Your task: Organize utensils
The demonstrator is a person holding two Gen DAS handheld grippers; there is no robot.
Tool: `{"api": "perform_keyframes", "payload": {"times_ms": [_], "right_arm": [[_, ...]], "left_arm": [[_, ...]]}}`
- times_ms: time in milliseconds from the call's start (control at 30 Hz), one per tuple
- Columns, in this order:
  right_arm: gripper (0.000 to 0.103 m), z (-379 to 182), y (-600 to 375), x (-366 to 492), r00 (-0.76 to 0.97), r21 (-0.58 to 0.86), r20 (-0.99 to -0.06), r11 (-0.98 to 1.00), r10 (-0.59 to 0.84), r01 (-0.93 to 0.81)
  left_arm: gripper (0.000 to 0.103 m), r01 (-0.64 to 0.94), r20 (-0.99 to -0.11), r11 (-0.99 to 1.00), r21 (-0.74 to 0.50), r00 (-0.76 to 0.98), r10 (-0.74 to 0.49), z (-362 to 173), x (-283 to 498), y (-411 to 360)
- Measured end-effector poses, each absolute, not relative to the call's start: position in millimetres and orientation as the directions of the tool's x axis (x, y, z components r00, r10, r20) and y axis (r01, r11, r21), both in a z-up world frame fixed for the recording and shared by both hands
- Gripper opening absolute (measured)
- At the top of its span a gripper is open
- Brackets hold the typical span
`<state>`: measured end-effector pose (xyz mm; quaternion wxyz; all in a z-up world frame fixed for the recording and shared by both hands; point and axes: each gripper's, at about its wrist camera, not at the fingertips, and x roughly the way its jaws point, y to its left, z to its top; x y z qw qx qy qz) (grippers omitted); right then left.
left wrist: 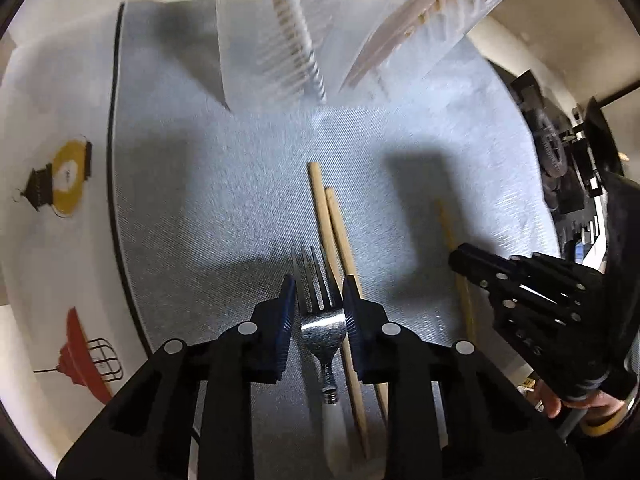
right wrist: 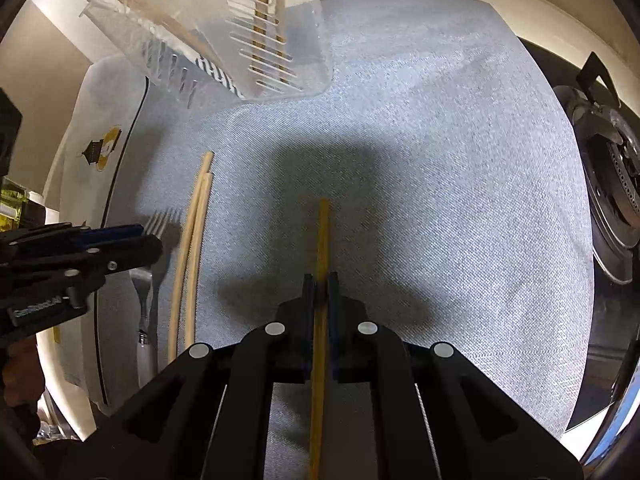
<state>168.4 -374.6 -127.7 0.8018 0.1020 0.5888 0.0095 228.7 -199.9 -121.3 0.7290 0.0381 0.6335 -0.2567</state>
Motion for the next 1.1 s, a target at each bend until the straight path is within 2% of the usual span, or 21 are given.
{"api": "perform_keyframes", "payload": {"times_ms": [133, 167, 267, 367, 767, 1100], "right_arm": [[0.006, -119.3, -370.6, 170.3, 0.326, 0.179, -0.935, 0.980, 0.140, 0.092], [0.006, -116.5, -370.7, 169.8, 0.332, 0.179, -0.933, 0.980, 0.141, 0.087], [0.006, -110.0, -368.2, 170.2, 0.348, 0.180, -0.926, 0.981, 0.144, 0.074], [0.006, -108.6, -368.4, 172.4, 0.352, 0.180, -0.925, 0.981, 0.145, 0.068], [0.006, -116.8, -362.5, 181.8, 0.335, 0.179, -0.930, 0.982, 0.148, 0.064], [0.006, -125.2, -369.5, 185.1, 0.318, 0.172, -0.939, 0.980, 0.133, 0.098]], "left_arm": [[0.019, 0.418, -0.924, 0.860, -0.291, 0.111, -0.367, -98.9, 224.0, -190.0], [0.006, 0.419, -0.920, 0.859, -0.295, 0.120, -0.374, -95.7, 222.6, -187.6], [0.001, 0.427, -0.901, 0.852, -0.303, 0.163, -0.402, -78.1, 220.3, -178.8], [0.000, 0.441, -0.896, 0.854, -0.278, 0.203, -0.396, -70.2, 218.0, -176.2], [0.000, 0.414, -0.936, 0.868, -0.276, 0.088, -0.340, -114.4, 226.4, -182.5], [0.000, 0.492, -0.948, 0.836, -0.242, 0.066, -0.313, -139.8, 245.6, -190.6]]}}
